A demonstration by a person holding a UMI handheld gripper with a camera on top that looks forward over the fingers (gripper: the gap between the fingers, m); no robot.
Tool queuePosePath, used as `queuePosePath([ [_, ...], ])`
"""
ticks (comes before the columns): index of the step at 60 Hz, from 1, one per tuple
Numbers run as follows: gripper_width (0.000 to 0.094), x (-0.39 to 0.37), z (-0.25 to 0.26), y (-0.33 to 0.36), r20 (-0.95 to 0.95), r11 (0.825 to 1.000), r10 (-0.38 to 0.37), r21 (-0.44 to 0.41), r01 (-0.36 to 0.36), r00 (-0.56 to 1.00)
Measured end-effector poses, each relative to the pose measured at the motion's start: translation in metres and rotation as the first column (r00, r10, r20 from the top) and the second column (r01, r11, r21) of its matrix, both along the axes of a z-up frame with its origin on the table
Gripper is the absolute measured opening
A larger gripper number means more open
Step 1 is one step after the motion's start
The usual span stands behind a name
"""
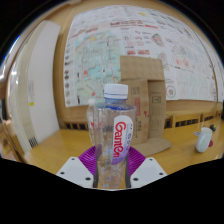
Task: Pour water
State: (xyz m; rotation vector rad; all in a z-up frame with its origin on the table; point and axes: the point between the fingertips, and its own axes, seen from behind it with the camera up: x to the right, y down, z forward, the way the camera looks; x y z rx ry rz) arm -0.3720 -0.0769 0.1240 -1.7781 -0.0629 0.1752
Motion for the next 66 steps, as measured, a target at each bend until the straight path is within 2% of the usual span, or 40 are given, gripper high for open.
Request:
queuePosePath([
  [7, 0.0359, 0.001, 0.061, 0.002, -0.239, 0.997, 0.076, 0.05, -0.066, 0.968],
  [13, 0.0358, 0.02, 0.118, 0.008, -0.523, 0.987, 0.161, 0.093, -0.132, 0.837],
  [19, 0.0357, 0.051, 0.169, 0.014, -0.758, 0.973, 0.225, 0.147, -0.176, 0.612],
  [26, 0.0357, 0.109, 0.21, 0.022, -0.933, 0.956, 0.263, 0.218, -0.196, 0.246],
  [36, 0.0356, 0.21, 0.203, 0.042, -0.95, 0.959, 0.217, 0.25, -0.131, -0.222],
  [48, 0.0355, 0.288, 0.144, 0.061, -0.858, 0.982, 0.116, 0.174, -0.07, -0.5],
  [57, 0.0357, 0.312, 0.113, 0.064, -0.815, 0.989, 0.071, 0.131, -0.063, -0.575],
  [66, 0.0356, 0.309, 0.119, 0.061, -0.822, 0.984, 0.049, 0.136, -0.112, -0.567],
])
